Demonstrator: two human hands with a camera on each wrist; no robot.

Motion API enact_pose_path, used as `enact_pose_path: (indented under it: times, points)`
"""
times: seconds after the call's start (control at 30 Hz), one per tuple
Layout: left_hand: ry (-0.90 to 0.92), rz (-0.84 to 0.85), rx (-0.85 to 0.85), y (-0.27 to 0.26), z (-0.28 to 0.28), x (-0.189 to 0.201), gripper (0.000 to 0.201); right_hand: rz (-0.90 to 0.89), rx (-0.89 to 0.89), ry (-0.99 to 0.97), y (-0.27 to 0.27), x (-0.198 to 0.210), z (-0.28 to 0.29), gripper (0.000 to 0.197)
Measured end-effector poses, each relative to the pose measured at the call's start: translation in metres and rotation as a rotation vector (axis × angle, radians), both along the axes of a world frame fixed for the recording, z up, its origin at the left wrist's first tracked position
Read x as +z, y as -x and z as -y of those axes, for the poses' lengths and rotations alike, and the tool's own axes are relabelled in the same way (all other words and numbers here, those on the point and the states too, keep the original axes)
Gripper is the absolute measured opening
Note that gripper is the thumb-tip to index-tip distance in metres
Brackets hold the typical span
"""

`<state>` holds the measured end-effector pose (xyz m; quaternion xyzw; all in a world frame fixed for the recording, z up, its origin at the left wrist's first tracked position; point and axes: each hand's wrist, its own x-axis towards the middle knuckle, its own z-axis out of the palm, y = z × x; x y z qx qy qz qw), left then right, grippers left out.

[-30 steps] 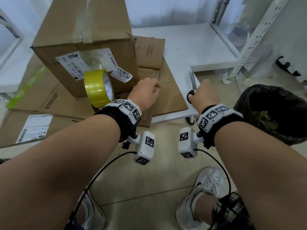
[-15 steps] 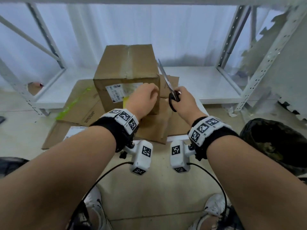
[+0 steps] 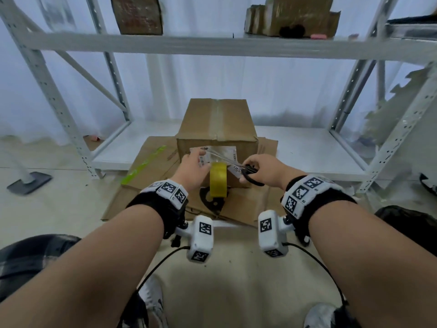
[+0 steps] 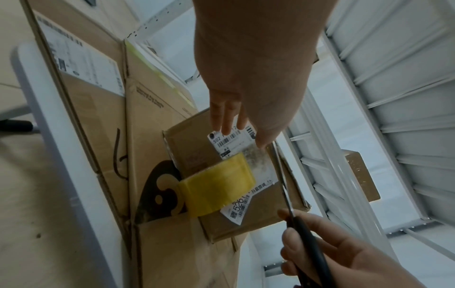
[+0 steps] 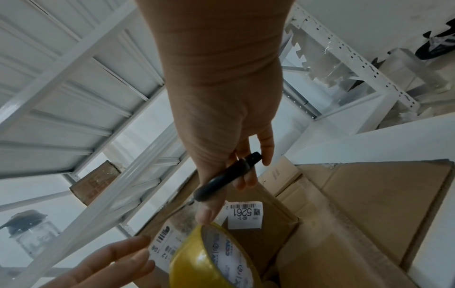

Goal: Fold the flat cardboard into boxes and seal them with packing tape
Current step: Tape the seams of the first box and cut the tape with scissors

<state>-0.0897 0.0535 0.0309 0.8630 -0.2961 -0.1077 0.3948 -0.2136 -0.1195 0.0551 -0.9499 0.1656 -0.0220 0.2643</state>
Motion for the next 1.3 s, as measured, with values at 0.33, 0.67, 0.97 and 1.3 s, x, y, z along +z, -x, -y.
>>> enact_pose_path:
  times: [0.33, 0.67, 0.97, 1.3]
  points:
    - [0.24, -0.391, -0.009, -0.01, 0.025, -0.029, 0.039, 0.024, 0.052, -0.101, -0.012, -0.01, 0.025, 0.037]
    - [0.228, -0.297, -0.043, -0.002, 0.029, -0.031, 0.055, -0.015, 0.029, -0.039, -0.018, 0.0, 0.032, 0.036]
    - [0.243, -0.378, -0.009, 0.001, 0.029, -0.027, 0.053, -0.053, 0.008, 0.06, -0.017, 0.011, 0.027, 0.039]
    - [0.292, -0.416, 0.062, 0.021, 0.024, -0.023, 0.044, -0.387, -0.038, 0.084, 0.015, 0.038, 0.029, 0.042]
